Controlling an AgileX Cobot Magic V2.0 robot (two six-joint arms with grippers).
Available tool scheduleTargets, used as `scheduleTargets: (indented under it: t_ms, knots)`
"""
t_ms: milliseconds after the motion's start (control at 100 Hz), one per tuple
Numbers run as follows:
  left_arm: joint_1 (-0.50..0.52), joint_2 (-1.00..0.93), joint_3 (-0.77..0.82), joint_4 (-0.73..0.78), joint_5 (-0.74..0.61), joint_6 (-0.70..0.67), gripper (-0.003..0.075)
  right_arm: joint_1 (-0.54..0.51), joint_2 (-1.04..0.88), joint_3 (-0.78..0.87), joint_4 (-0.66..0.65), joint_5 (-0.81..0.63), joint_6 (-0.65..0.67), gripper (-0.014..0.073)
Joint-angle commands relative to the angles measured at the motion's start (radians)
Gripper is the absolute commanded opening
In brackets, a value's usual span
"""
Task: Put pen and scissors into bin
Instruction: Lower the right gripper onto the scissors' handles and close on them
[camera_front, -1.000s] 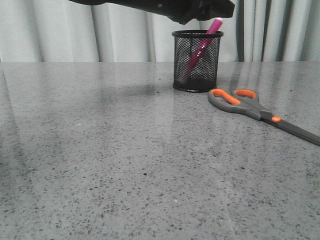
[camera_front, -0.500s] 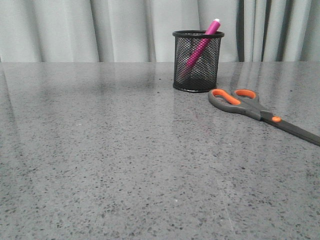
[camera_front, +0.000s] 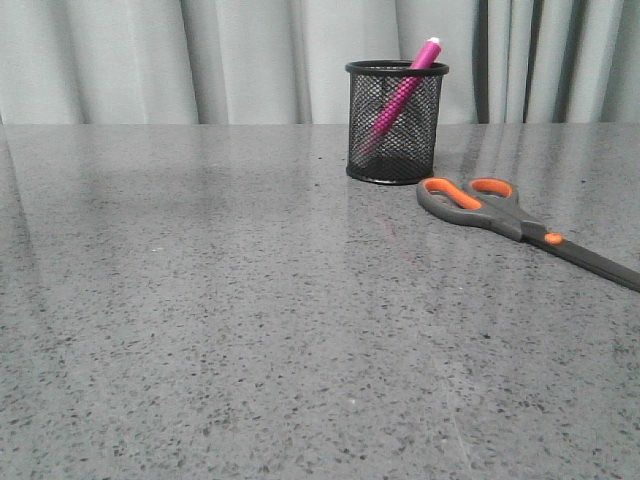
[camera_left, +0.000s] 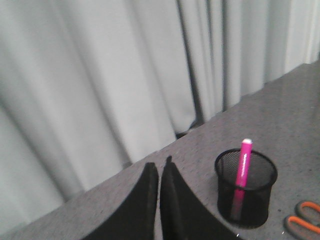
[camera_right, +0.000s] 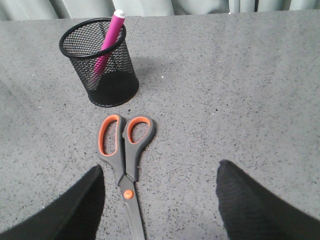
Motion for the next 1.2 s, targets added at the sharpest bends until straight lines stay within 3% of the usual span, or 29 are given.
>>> scheduleTargets:
  t_ms: [0, 160, 370, 790, 900, 1190]
  knots:
    - [0.018, -0.15, 0.157, -0.051, -0.131, -0.012, -0.002, 0.0, 0.012, -0.048, 0.027, -0.043, -0.054, 0.0433]
    - [0.071, -0.384, 0.455, -0.118, -0.236, -0.012, -0.0019, 0.071, 0.085, -0.101, 0.034, 0.05, -0.154, 0.0433]
    - [0.121, -0.585, 0.65, -0.193, -0.296, -0.012, -0.0019, 0.192, 0.299, -0.218, 0.0, 0.202, -0.194, 0.0433]
    - [0.123, -0.634, 0.672, -0.195, -0.301, -0.012, -0.0019, 0.216, 0.743, -0.529, -0.091, 0.394, -0.111, 0.0432]
    - [0.123, -0.634, 0.672, -0.195, -0.301, -0.012, -0.0019, 0.216, 0.8, -0.582, -0.179, 0.435, -0.053, 0.0432]
    - [0.123, -0.634, 0.672, -0.202, -0.301, -0.012, -0.0019, 0.259, 0.861, -0.605, -0.237, 0.432, -0.031, 0.0432]
